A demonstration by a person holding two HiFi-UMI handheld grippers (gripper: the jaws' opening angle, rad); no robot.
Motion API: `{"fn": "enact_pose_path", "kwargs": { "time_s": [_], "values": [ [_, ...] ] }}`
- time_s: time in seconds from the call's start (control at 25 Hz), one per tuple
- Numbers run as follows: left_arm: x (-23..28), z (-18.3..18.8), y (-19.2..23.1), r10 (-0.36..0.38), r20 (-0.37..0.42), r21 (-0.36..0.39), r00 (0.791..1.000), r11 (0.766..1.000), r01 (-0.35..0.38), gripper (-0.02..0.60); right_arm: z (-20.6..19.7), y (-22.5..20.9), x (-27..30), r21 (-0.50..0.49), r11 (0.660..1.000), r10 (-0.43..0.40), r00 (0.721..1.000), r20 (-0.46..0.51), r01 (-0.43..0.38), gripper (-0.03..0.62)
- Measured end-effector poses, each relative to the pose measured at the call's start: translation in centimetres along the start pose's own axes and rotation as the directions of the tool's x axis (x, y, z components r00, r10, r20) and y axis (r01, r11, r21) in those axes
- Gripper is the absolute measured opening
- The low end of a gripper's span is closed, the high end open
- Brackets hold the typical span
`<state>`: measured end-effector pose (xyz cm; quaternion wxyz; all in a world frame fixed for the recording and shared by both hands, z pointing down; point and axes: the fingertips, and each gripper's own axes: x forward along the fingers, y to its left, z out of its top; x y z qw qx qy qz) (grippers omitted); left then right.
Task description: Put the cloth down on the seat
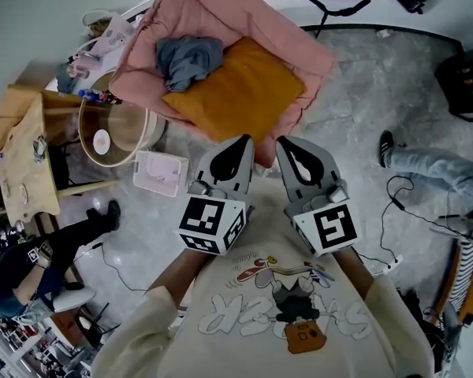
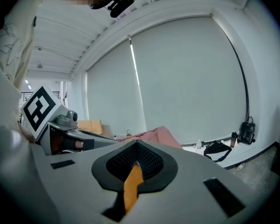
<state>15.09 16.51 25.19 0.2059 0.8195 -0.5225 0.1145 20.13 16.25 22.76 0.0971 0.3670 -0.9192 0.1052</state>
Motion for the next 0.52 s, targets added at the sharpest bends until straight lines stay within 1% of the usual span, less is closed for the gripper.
{"fn": "enact_pose_path", "kwargs": {
  "time_s": [0.32, 0.52],
  "values": [
    [0.04, -0.22, 0.18, -0.005, -0.006, -0.015, 1.000, 1.000, 0.005, 0.005, -0.33, -0.01, 0.19, 0.035, 0.999, 0.020, 1.000, 0.003, -0.020, 0.018],
    [0.14, -0.19, 0.79, 0.006, 0.002, -0.043, 1.000, 0.999, -0.006, 0.005, -0.13, -0.04, 0.86, 0.043, 0.998, 0.039, 0.999, -0.001, -0.039, 0.018]
  ]
}}
